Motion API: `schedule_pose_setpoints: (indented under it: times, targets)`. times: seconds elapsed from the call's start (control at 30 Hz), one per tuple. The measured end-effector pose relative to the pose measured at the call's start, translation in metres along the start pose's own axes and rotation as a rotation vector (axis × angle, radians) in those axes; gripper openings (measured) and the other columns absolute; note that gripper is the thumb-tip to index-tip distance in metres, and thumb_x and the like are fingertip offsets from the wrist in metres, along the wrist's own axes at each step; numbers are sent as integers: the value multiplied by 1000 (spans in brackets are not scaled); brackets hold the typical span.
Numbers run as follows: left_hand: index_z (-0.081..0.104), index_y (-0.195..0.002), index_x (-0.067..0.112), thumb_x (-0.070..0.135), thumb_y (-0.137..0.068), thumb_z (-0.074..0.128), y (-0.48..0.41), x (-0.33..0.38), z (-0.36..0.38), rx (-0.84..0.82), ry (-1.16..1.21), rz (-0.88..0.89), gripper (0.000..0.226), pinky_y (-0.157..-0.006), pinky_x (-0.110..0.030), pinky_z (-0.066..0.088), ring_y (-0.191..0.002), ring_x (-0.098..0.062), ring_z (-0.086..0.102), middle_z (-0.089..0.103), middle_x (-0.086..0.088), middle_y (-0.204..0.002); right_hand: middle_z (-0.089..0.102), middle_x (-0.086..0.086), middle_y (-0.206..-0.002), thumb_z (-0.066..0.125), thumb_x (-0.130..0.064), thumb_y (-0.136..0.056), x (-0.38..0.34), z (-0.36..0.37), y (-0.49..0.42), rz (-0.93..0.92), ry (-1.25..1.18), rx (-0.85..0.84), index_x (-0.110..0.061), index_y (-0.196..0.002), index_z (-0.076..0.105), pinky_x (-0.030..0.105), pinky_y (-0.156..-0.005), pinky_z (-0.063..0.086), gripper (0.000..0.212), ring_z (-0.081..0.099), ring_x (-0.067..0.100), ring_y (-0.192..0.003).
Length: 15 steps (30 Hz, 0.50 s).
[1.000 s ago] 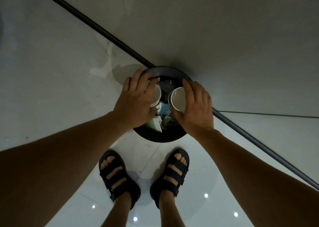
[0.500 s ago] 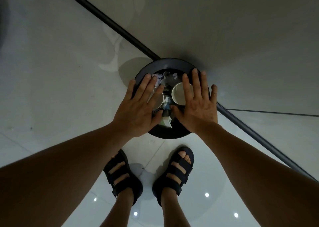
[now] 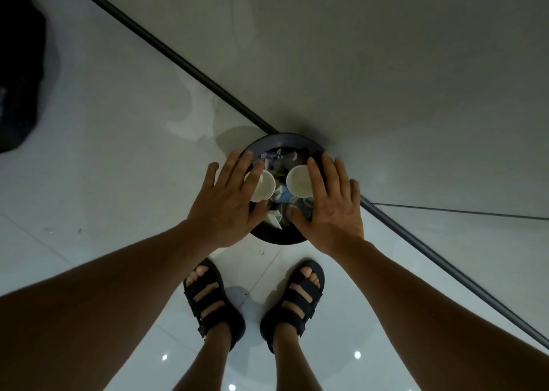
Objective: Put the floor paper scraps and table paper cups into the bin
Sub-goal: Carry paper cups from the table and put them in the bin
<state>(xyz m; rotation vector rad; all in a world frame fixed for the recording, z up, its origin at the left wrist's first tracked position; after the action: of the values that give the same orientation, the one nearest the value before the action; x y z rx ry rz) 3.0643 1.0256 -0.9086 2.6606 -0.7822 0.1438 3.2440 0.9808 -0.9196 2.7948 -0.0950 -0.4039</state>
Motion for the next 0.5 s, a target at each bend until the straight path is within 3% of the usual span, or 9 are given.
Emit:
schedule_pose_setpoints:
  times: [0.1, 0.3, 0.5]
  targets:
    - [29, -147, 11, 54, -93, 21, 25, 9, -45, -41, 35, -21, 70, -108, -55, 31, -142, -36, 24, 30, -16, -152, -1, 4, -164, 43, -67, -88, -12, -32, 32, 28, -12, -75, -28, -155, 0, 53, -120, 4, 89, -13, 25, -150]
    - [23, -151, 17, 56, -92, 17, 74, 46, -170, -12, 46, -11, 71, -113, -51, 25, -145, -31, 19, 25, -12, -156, -8, 1, -164, 25, -74, -87, -38, -142, 96, 133, 13, -104, -33, -154, -7, 48, -116, -9, 85, -23, 23, -147]
    - [15, -151, 21, 53, -95, 31, 115, 99, -283, -17, 66, 110, 67, -116, -48, 18, -147, -27, 8, 14, -6, -159, -4, 1, -165, 22, -77, -87, -66, -260, 177, 267, 4, -54, -36, -154, -3, 51, -118, -3, 82, -18, 24, -149]
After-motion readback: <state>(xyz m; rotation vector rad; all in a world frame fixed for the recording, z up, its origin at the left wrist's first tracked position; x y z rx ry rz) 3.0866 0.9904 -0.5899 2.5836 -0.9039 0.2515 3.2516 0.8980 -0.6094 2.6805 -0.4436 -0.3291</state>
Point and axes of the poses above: each hand's wrist, its own y-axis away from the middle knuckle, its own z-axis out of the palm, x = y × z, the point moved 6 cm from there along -y, towards the middle knuckle
